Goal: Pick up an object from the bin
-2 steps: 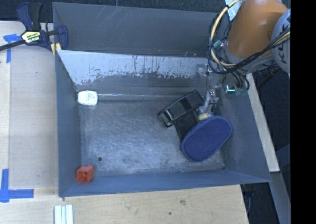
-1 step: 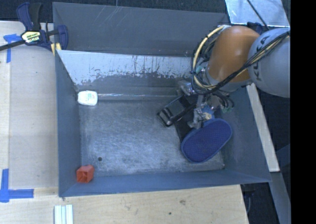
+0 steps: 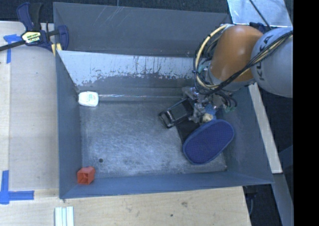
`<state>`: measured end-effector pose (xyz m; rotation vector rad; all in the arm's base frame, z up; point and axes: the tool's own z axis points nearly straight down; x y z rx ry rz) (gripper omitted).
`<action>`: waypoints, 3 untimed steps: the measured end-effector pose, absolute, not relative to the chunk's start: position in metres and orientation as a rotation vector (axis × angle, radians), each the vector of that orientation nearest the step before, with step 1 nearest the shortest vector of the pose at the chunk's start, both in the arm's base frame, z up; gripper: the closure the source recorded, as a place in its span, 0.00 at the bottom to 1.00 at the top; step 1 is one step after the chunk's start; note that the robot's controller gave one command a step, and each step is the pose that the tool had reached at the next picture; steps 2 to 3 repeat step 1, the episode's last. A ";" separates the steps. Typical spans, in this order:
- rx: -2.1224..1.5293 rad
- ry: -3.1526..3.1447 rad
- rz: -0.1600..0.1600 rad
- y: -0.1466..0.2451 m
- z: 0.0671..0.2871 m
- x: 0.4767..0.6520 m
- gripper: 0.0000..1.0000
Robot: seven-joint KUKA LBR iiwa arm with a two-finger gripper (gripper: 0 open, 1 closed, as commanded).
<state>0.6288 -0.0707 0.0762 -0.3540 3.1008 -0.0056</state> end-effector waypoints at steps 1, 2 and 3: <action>-0.459 3.102 -0.004 -0.068 0.221 0.620 1.00; -0.459 3.102 -0.004 -0.068 0.221 0.620 1.00; -0.459 3.102 -0.004 -0.068 0.221 0.620 1.00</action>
Offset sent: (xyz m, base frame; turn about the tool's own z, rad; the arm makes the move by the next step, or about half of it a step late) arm -0.0092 0.0023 0.1424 -0.0679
